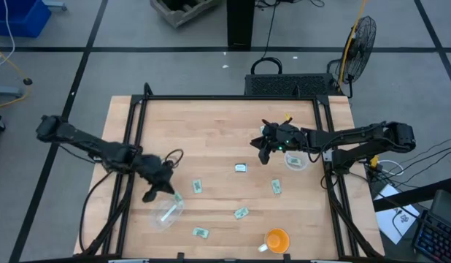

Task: Pick and place Stevia / Truvia into bins
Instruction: Put the white stevia packet into the rectangle transparent container

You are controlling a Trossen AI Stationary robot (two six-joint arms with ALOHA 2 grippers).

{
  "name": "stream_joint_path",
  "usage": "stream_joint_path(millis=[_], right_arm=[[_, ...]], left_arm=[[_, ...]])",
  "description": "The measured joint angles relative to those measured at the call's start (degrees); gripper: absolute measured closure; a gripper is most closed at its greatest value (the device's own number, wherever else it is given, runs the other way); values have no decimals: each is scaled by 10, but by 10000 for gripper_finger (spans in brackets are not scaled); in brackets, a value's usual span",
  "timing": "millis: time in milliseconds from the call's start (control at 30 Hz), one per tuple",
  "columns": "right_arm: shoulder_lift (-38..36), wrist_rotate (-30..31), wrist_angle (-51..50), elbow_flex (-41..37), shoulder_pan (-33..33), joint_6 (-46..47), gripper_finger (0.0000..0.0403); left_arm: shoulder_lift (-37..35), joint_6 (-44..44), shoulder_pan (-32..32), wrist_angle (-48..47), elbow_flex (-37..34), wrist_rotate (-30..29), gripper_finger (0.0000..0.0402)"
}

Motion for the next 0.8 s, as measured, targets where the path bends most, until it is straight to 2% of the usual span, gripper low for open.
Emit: stream_joint_path(millis=[167,267,400,533,667,800], right_arm=[[0,0,-1,0,0,0,353],[0,0,-3,0,0,0,353],[0,0,-3,0,0,0,353],[0,0,-4,0,0,-3,353],[0,0,-4,0,0,-20,353],[0,0,-4,0,0,-26,353]], left_arm=[[13,-72,-99,-39,0,-106,401],[40,-127,-148,-47,0,-145,401],[87,-167,-197,-60,22,-169,401],[143,-190,-234,-124,77,-191,401],[202,-210,-260,-151,125,-229,401],[262,-226,-268,-168,141,-251,401]])
